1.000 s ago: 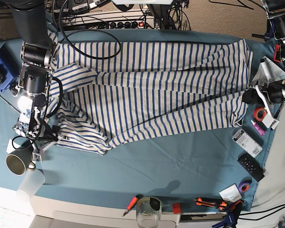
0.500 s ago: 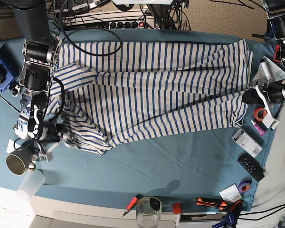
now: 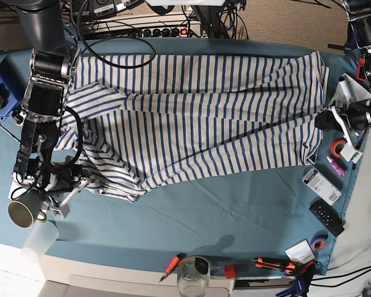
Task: Fold the T-shirt properly
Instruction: 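Pull the side edge near the right gripper inward over the shirt, then fold the shirt side near the right gripper further toward the middle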
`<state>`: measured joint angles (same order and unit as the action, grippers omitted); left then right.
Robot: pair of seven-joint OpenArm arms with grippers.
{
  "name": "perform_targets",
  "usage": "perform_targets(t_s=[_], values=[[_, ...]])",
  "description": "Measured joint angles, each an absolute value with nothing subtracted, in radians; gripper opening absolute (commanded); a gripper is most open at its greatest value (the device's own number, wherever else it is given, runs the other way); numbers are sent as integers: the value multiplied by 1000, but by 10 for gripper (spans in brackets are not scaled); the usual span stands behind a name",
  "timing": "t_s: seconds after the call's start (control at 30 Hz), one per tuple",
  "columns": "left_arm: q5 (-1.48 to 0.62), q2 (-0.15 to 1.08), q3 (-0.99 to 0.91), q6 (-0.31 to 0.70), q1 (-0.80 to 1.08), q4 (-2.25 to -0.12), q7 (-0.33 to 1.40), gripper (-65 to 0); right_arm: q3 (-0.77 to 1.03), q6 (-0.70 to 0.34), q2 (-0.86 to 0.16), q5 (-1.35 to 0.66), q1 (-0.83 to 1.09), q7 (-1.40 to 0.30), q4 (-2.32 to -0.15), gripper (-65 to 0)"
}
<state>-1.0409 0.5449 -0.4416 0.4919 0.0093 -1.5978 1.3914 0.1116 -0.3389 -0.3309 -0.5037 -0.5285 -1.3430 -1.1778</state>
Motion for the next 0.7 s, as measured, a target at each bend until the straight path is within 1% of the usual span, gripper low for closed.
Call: perform_targets(t_s=[0.13, 0.27, 0.5, 0.7], values=[[-1041, 546, -442, 492, 11, -1598, 1392, -650, 145, -368, -332, -560, -508, -1355, -1240, -650], [-1041, 546, -442, 492, 37, -1598, 1392, -650, 189, -402, -330, -614, -440, -1371, -1307, -650], [-1041, 546, -442, 492, 50, -1598, 1395, -650, 354, -464, -332, -730, -288, -1380, -1461, -650], [-1041, 546, -442, 492, 50, -1598, 1395, -650, 470, -465, -329, -735, -147, -1388, -1556, -650]])
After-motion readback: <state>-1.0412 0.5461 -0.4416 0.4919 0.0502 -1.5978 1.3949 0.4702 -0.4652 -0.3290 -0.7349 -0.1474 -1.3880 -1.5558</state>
